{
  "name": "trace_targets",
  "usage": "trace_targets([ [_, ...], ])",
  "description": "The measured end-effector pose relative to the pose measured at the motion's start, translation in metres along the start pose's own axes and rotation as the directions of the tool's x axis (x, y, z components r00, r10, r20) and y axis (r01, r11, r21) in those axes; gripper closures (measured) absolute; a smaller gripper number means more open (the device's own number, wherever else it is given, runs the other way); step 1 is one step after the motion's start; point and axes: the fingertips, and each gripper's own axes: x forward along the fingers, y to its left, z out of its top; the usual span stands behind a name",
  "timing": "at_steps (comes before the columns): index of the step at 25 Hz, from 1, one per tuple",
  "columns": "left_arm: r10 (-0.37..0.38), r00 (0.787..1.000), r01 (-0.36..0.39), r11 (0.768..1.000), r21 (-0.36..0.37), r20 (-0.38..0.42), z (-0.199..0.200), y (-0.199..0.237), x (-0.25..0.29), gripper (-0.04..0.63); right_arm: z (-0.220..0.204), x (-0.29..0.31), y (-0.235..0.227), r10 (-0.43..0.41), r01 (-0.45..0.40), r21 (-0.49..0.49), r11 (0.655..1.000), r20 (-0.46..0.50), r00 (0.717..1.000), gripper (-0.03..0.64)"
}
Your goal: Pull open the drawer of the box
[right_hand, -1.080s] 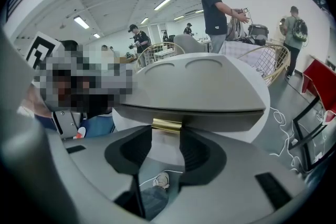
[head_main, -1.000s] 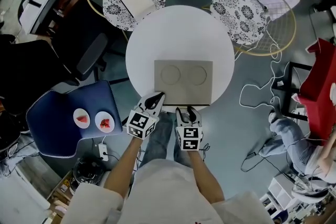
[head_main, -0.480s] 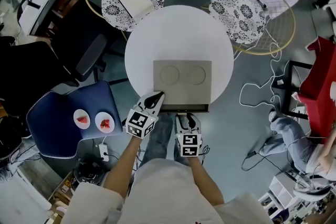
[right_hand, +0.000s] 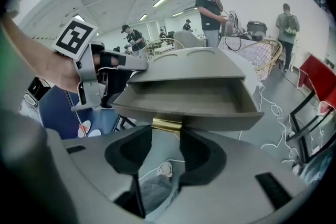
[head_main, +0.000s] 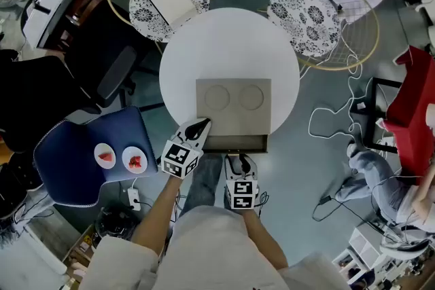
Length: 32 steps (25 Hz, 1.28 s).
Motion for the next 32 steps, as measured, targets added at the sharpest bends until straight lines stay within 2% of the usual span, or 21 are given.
trace_targets([
  [21,0.003,1.000,-0.003,1.000,0.003,0.004,0.000,-0.001,0.002,0.584,-0.009,-0.005,-0.001,0.022,-0.022,0.013,1.000,-0.002,1.000,0.439],
  [26,0.007,1.000,-0.007,1.000,0.005,0.003,-0.002,-0.001,0.002,0.584,-0.025,-0.007,-0.008,0.039,-0.037,0.046,0.998,-0.044,0.998,0.397],
  [32,0.017,1.000,-0.017,1.000,-0.001,0.004,-0.002,0.001,0.001,0.584,-0.030,-0.014,-0.009,0.046,-0.045,0.028,0.999,-0.060,0.997,0.416],
])
